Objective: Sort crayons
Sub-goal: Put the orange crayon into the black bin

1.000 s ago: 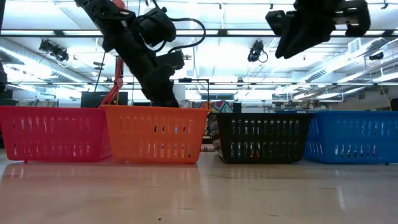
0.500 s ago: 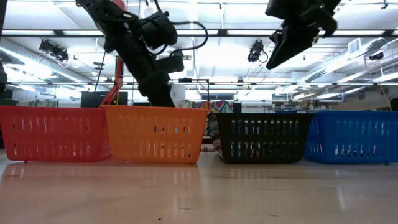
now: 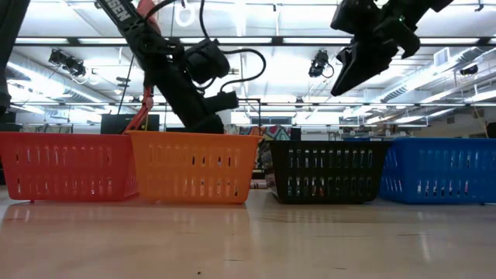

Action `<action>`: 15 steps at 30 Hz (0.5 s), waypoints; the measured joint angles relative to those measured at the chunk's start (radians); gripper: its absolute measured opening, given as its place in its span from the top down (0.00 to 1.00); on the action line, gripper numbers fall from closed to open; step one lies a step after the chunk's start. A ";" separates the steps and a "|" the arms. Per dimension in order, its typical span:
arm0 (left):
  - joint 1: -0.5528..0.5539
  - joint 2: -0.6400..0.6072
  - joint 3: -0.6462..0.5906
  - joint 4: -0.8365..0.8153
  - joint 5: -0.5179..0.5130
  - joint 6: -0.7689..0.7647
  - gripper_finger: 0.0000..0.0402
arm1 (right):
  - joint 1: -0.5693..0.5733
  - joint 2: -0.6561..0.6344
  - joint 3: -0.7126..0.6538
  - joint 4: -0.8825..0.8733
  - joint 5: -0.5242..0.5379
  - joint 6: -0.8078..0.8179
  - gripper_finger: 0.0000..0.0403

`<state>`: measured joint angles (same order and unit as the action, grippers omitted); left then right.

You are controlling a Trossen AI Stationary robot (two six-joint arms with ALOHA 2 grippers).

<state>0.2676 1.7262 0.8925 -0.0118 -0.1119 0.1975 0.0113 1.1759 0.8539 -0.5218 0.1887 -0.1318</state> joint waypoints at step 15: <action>0.044 0.044 0.001 0.044 0.100 0.005 0.64 | 0.021 0.000 -0.035 0.098 -0.008 0.000 0.80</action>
<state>0.3114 1.7705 0.8936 0.0323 -0.0121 0.2025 0.0318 1.1755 0.8192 -0.4235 0.1810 -0.1322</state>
